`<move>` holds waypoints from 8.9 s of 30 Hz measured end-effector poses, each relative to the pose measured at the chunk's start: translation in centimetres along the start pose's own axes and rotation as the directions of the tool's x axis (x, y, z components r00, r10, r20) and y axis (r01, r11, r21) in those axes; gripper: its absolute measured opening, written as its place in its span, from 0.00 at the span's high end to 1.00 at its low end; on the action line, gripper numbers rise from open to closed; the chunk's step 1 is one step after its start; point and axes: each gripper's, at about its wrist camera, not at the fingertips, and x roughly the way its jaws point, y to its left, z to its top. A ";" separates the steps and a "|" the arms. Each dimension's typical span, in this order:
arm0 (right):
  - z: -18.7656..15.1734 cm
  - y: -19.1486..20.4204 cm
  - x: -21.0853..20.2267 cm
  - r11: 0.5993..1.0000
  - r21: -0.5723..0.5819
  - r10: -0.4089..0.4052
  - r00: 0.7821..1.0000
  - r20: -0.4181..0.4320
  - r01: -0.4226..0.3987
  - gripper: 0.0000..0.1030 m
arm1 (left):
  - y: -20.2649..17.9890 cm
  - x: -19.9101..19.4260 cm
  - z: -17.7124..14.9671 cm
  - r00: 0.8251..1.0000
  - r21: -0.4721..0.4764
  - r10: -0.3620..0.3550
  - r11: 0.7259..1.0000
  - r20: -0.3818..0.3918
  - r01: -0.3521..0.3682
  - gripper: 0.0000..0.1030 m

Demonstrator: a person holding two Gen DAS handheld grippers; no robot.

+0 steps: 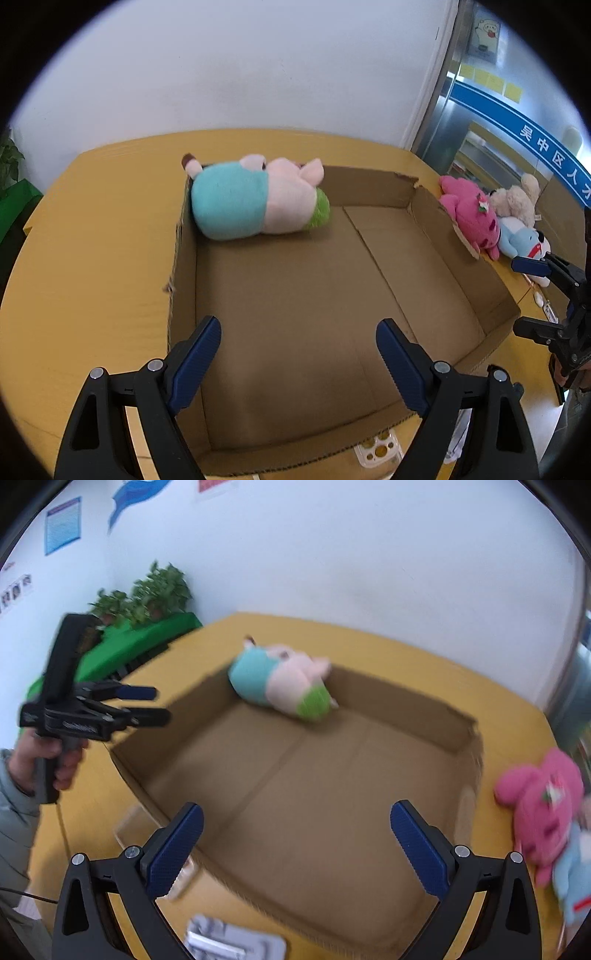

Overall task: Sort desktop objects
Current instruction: 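Move both grippers back to the black UGREEN box on the table, then close both grippers on the black UGREEN box and lift it, then lower the black box into the cardboard box beside the pig and release, then move both grippers to the black sunglasses beside the phone stand, then close both grippers on the black sunglasses and lift them, then carry the sunglasses over the cardboard box toward the black box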

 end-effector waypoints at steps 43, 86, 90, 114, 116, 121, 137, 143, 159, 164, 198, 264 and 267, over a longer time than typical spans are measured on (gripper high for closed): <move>-21.5 3.0 -4.5 0.973 0.084 0.220 0.974 -0.059 -0.215 0.00 | -11.6 -6.0 -15.9 0.974 -0.022 -0.227 0.974 -0.026 0.226 0.16; -15.2 10.1 -5.3 0.980 -0.174 0.110 0.990 0.088 -0.094 0.16 | -11.3 -9.1 -13.1 0.927 -0.097 -0.362 0.924 0.101 0.371 0.48; -10.3 9.2 -7.0 0.974 -0.225 0.065 0.983 0.171 -0.025 0.16 | -11.3 -10.8 -7.5 0.917 -0.008 -0.355 0.932 0.183 0.362 0.48; 11.9 -7.7 7.7 0.989 -0.144 0.036 0.997 0.074 -0.025 0.16 | -5.4 9.7 16.6 0.950 -0.012 -0.305 0.952 0.062 0.306 0.48; 11.7 -9.3 10.8 0.992 -0.120 0.047 0.999 0.016 -0.045 0.16 | -4.8 13.0 16.3 0.955 -0.051 -0.295 0.954 0.010 0.295 0.48; 10.0 -11.7 17.4 0.994 -0.047 0.091 0.989 -0.114 -0.097 0.16 | -3.9 18.4 15.0 0.964 -0.118 -0.242 0.966 -0.109 0.230 0.48; 6.6 -10.7 7.7 0.998 0.032 0.050 0.998 -0.024 -0.050 0.00 | -2.6 2.0 11.4 0.994 -0.001 -0.086 0.996 0.073 0.086 0.27; 0.7 -4.2 0.7 0.984 0.082 0.150 0.986 0.075 -0.156 0.00 | -1.5 -1.4 4.1 0.999 0.033 0.027 0.999 0.032 -0.028 0.24; -8.5 -4.1 3.0 0.981 0.192 0.030 0.999 -0.021 -0.025 0.00 | -1.6 -1.0 -6.1 0.998 -0.116 -0.014 0.993 -0.065 0.006 0.24; -8.5 -4.3 2.6 0.983 0.182 -0.009 0.999 -0.043 0.017 0.00 | -2.5 -2.0 -5.7 0.999 -0.097 0.032 0.995 -0.025 -0.034 0.24; -19.5 -4.6 -1.5 0.982 0.135 -0.111 0.985 -0.131 0.129 0.27 | -11.2 -6.6 -13.5 0.993 -0.035 0.050 0.998 0.107 -0.047 0.19; -4.6 4.6 -6.0 0.977 -0.050 0.213 0.957 0.197 -0.207 0.78 | -12.6 -6.4 0.3 0.934 -0.024 -0.356 0.934 0.029 0.356 0.82; -2.0 4.9 -4.7 0.970 -0.062 0.244 0.949 0.201 -0.236 0.78 | -10.3 -6.3 1.9 0.942 -0.032 -0.333 0.942 0.037 0.334 0.82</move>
